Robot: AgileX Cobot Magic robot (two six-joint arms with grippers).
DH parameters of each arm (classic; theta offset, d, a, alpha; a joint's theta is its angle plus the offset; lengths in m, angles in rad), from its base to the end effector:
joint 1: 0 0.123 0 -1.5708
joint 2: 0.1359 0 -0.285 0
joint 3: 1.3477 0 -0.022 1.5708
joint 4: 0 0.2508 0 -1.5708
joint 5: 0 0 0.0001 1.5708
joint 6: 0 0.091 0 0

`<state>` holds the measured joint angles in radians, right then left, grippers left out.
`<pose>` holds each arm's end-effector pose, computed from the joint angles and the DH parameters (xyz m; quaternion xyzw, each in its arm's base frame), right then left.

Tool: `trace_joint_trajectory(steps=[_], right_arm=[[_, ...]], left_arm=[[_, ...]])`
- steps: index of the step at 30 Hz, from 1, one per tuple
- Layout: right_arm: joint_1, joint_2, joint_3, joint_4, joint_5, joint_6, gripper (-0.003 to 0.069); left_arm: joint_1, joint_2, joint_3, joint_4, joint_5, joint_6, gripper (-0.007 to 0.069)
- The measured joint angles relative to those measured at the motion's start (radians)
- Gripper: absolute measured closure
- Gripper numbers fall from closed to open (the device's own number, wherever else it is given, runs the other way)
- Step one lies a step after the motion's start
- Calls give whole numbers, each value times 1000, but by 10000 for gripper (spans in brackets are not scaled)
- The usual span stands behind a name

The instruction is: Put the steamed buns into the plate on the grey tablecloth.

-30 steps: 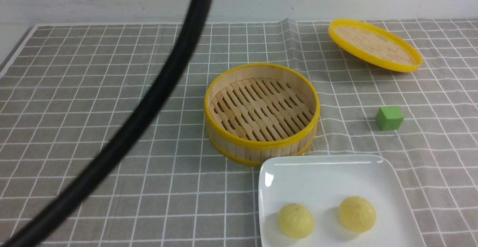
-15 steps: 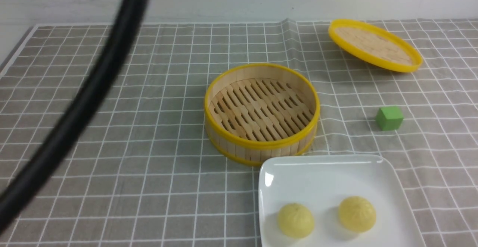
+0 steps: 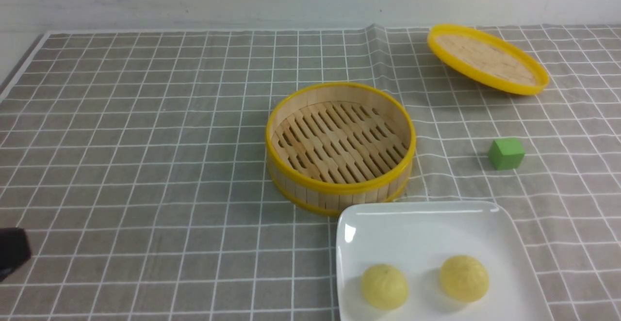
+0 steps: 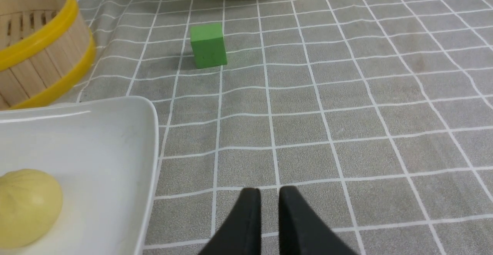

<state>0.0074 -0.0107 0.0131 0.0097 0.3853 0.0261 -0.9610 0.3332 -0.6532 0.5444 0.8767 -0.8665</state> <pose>0.0522 0.0007 0.1747 0.0101 0.8049 0.0141 0.5931 0.0552 -0.0157 0.3394 0.0772 0.8181 -0.2365 0.5185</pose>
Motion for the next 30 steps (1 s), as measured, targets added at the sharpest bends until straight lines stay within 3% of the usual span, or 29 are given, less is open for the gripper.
trace_joint_trajectory(steps=[3, 7, 12, 15, 21, 30], right_arm=[[0, 0, 0, 0, 0, 0, 560], [0, 0, 0, 0, 0, 0, 557], [2, 0, 0, 0, 0, 0, 549], [2, 0, 0, 0, 0, 0, 545], [2, 0, 0, 0, 0, 0, 538], [2, 0, 0, 0, 0, 0, 525]], left_arm=[[0, -99, 181, 177, -306, -181, 552], [0, -132, 272, 363, -475, -336, 551], [0, -133, 342, 553, -526, -426, 548], [0, -133, 359, 604, -512, -430, 545], [0, -133, 362, 590, -412, -433, 538], [0, -133, 363, 279, -129, -345, 533]])
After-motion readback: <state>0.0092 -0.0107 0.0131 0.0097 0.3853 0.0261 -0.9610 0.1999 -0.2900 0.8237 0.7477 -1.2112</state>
